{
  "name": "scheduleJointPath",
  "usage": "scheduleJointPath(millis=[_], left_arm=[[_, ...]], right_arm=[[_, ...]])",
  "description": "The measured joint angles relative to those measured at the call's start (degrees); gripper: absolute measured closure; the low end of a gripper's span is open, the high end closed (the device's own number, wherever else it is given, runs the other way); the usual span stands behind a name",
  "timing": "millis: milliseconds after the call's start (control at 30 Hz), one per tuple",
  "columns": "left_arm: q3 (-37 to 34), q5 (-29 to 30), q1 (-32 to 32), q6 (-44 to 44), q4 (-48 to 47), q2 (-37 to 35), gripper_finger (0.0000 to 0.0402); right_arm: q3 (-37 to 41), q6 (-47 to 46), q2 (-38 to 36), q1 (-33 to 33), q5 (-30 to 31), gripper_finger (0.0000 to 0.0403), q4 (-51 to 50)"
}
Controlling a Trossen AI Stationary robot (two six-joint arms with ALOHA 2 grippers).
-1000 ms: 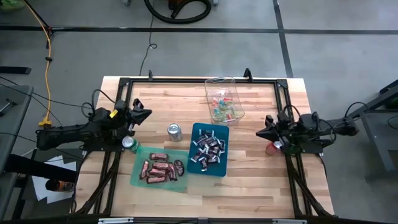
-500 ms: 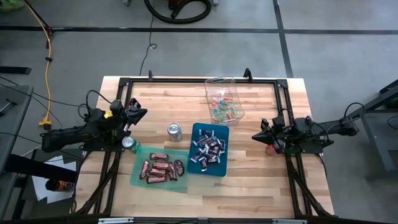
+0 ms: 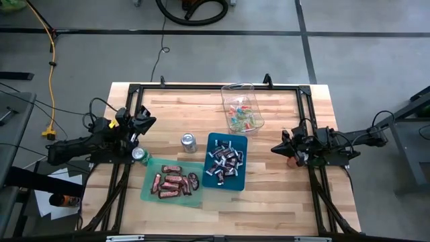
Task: Sort candy
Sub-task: Return to Home Position
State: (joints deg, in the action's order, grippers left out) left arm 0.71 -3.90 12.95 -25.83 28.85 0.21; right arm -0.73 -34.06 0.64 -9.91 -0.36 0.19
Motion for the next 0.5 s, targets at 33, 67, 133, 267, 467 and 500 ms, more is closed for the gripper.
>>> scheduleJointPath(millis=[33,67,133,267,467,500], left_arm=[[0.0,0.0,0.0,0.0,0.0,0.0,0.0401],[0.0,0.0,0.0,0.0,-0.2,0.0,0.0401],[0.0,0.0,0.0,0.0,-0.5,0.2,0.0401],[0.0,0.0,-0.3,0.0,-2.2,0.0,0.0401],[0.0,0.2,-5.4,2.5,-5.1,0.0,0.0401],[0.0,0.1,-6.9,5.9,-5.9,0.0,0.0401]], right_arm=[[0.0,0.0,0.0,0.0,0.0,0.0403,0.0],[0.0,0.0,0.0,0.0,0.0,0.0403,0.0],[0.0,0.0,0.0,0.0,0.0,0.0403,0.0],[0.0,0.0,0.0,0.0,0.0,0.0403,-0.1],[0.0,0.0,0.0,0.0,0.0,0.0402,-0.1],[0.0,0.0,0.0,0.0,0.0,0.0402,-0.1]])
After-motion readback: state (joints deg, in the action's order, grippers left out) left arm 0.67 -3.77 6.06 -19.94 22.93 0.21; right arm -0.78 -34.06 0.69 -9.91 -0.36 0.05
